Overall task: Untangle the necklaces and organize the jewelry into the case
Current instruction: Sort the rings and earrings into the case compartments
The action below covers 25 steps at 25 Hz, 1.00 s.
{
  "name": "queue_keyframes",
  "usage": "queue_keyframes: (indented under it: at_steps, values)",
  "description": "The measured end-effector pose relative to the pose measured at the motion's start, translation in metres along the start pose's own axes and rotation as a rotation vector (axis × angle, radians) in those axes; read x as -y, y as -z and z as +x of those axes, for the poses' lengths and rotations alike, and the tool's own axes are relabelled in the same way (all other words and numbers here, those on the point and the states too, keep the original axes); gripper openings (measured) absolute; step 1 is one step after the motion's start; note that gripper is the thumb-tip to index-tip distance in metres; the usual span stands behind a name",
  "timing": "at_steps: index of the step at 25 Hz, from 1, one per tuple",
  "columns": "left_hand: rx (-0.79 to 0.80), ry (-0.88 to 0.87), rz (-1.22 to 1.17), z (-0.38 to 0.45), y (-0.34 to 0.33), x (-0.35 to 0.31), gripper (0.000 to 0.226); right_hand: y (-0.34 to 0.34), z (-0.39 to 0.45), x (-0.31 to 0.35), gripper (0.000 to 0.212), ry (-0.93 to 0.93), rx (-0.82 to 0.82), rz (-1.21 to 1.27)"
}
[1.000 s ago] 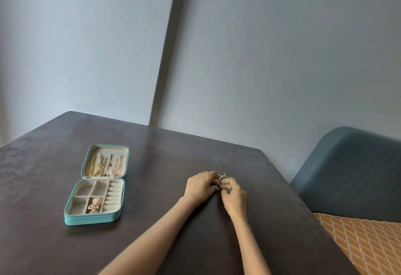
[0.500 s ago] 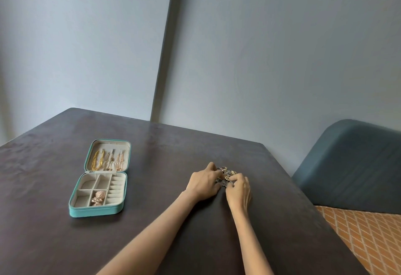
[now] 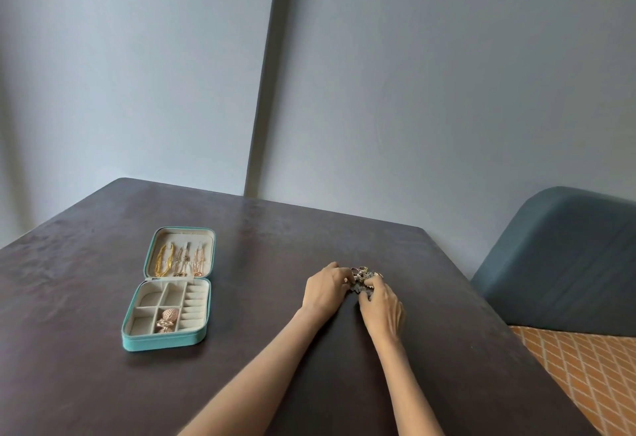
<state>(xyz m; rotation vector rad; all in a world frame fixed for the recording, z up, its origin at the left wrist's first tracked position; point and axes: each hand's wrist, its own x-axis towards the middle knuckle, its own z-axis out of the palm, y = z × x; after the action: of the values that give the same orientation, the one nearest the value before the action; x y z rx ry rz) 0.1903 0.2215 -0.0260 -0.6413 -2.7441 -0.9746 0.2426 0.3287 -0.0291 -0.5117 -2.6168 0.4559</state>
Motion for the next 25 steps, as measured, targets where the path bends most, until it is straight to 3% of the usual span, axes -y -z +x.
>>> queue_keyframes:
  at_steps: [6, 12, 16, 18, 25]
  values:
    - [-0.039, 0.03, -0.111, -0.001, 0.0, 0.004, 0.02, 0.006, -0.003, 0.004, 0.027, 0.016, 0.03, -0.017]
    - [-0.046, 0.097, -0.364, -0.001, 0.005, 0.007, 0.007, 0.01, -0.01, 0.005, 0.027, 0.131, 0.057, 0.136]
    - [-0.016, 0.037, -0.616, -0.001, 0.007, 0.014, 0.016, 0.011, -0.01, 0.005, 0.008, 0.128, 0.039, 0.154]
    - [0.021, 0.014, -0.71, -0.003, 0.009, 0.016, 0.024, 0.01, -0.01, 0.005, 0.015, 0.104, 0.017, 0.199]
    - [-0.025, 0.081, -0.744, -0.005, 0.009, 0.012, 0.007, 0.007, -0.011, 0.009, 0.015, 0.178, -0.084, 0.252]
